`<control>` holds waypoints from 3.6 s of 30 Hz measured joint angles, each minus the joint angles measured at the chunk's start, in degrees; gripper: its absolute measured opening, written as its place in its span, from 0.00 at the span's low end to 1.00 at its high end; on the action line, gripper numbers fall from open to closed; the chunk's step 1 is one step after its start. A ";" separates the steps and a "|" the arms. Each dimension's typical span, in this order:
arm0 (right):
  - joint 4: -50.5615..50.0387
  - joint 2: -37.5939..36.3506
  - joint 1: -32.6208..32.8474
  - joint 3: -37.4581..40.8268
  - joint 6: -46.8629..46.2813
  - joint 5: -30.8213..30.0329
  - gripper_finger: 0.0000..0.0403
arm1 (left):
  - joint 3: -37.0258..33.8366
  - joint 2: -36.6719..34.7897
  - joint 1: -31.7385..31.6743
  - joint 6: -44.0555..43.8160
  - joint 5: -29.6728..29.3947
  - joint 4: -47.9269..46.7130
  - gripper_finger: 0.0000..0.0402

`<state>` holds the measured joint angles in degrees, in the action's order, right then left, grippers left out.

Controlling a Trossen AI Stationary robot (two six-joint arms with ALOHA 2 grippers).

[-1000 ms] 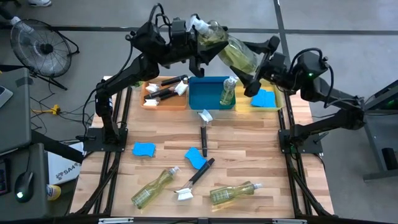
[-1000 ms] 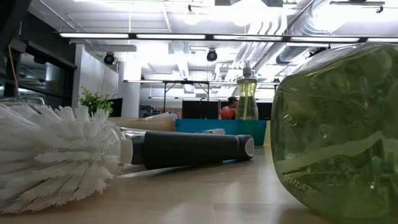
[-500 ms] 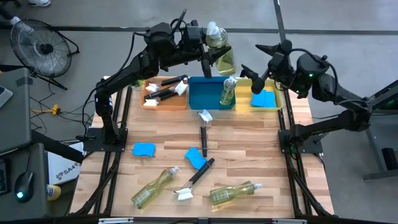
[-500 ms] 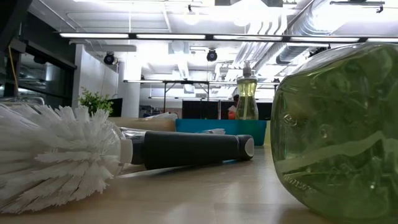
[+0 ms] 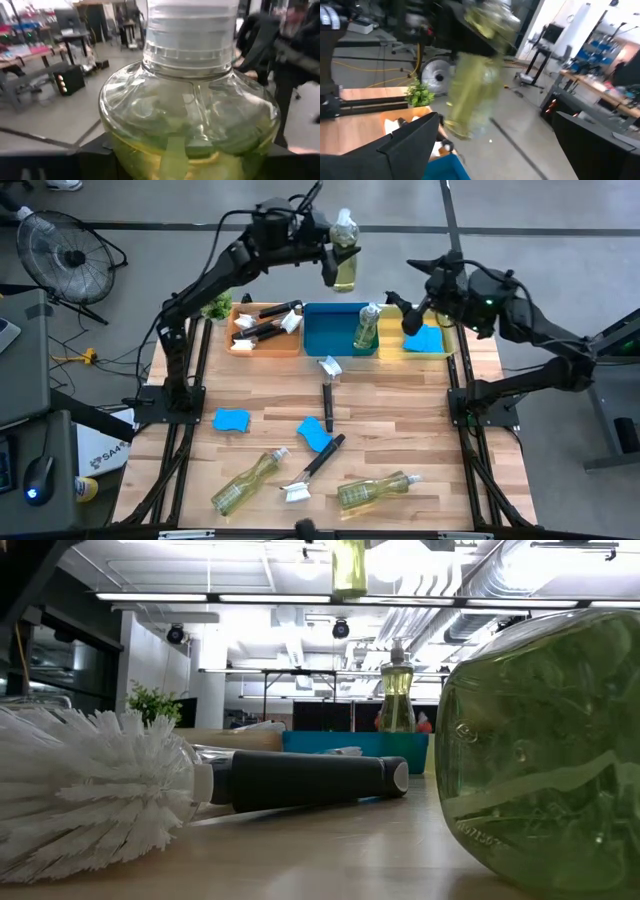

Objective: Pick & Place Kitchen Sink Supplies
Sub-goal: Put the green dishwashing liquid bottle into the blue bin

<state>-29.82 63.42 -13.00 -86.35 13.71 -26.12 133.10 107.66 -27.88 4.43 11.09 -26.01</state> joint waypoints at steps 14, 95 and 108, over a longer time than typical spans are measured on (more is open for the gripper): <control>8.82 6.90 -18.59 0.02 -6.80 25.59 0.96 | -0.02 8.72 -5.22 1.57 10.93 -2.60 0.48; 5.18 9.22 -30.84 0.07 -16.77 23.05 0.96 | -11.34 30.62 -10.18 -1.88 23.71 26.87 0.48; 5.18 9.22 -30.84 0.07 -17.81 23.07 0.96 | -12.92 30.62 -9.59 -2.73 21.41 29.71 0.50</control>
<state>-24.64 72.64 -43.83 -86.28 -4.10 -3.05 120.18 138.27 -37.47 1.70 32.51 3.70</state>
